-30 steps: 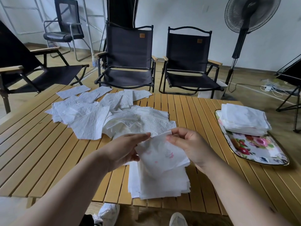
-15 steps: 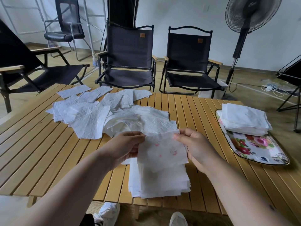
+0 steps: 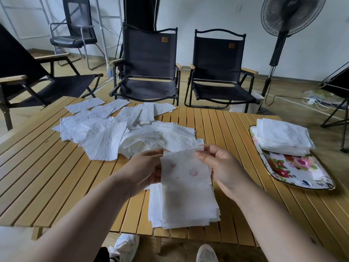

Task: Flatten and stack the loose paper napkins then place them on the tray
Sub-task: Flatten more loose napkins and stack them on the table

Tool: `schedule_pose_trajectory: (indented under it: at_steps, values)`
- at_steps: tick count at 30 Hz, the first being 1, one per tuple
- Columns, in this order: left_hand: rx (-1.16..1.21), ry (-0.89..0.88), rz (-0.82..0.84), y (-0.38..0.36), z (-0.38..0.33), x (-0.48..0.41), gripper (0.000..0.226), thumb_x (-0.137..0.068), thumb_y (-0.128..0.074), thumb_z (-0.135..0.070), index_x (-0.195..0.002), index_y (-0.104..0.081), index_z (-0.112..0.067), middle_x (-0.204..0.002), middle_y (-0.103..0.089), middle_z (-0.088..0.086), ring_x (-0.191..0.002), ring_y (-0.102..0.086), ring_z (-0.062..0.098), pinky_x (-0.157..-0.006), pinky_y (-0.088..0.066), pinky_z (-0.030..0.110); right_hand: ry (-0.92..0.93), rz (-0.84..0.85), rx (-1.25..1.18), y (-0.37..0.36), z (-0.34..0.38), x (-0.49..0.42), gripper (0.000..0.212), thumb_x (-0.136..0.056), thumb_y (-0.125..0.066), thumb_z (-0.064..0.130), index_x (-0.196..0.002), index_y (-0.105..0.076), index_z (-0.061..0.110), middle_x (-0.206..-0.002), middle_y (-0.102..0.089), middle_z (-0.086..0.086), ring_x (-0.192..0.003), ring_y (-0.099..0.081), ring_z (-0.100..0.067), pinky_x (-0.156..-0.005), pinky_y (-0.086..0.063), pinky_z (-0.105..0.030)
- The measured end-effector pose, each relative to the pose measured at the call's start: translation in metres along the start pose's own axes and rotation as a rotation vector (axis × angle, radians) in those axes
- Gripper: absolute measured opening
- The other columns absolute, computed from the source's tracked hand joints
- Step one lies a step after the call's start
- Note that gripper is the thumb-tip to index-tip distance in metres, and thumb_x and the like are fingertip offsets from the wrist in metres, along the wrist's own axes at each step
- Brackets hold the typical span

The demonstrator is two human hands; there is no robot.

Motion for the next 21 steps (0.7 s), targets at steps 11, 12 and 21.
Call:
schedule_pose_trajectory:
  at_steps: [11, 12, 21]
  values:
    - [-0.018, 0.038, 0.022, -0.002, -0.0017, 0.0033, 0.025, -0.097, -0.057, -0.021, -0.107, -0.069, -0.001, -0.106, -0.074, 0.021, -0.101, -0.071, 0.037, -0.093, -0.056, 0.047, 0.04, -0.083, 0.157, 0.0045, 0.0025, 0.0019, 0.005, -0.093, -0.071, 0.018, -0.093, -0.075, 0.021, -0.096, -0.074, -0.007, -0.102, -0.069, -0.033, -0.091, -0.054, -0.049]
    - [-0.014, 0.041, 0.014, -0.0014, -0.0015, 0.0029, 0.023, -0.098, -0.057, -0.018, -0.106, -0.069, -0.001, -0.104, -0.074, 0.021, -0.097, -0.072, 0.035, -0.092, -0.056, 0.046, 0.04, -0.088, 0.156, 0.0046, 0.0026, 0.0018, 0.007, -0.092, -0.071, 0.018, -0.091, -0.076, 0.023, -0.096, -0.075, -0.007, -0.103, -0.069, -0.035, -0.093, -0.054, -0.051]
    - [0.037, 0.039, 0.018, 0.0042, -0.0013, -0.001, 0.027, -0.098, -0.055, -0.018, -0.112, -0.069, 0.001, -0.097, -0.074, 0.02, -0.083, -0.07, 0.028, -0.08, -0.058, 0.038, -0.046, -0.062, -0.027, 0.0033, 0.0015, 0.0024, 0.011, -0.095, -0.065, 0.012, -0.092, -0.073, 0.019, -0.092, -0.074, -0.004, -0.085, -0.069, -0.019, -0.067, -0.054, -0.034]
Point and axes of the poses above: each hand's wrist, its own x-axis away from the middle knuckle, its own y-axis out of the back of the hand, z = x × y, the point moved 7 cm from there along -x, towards the middle knuckle
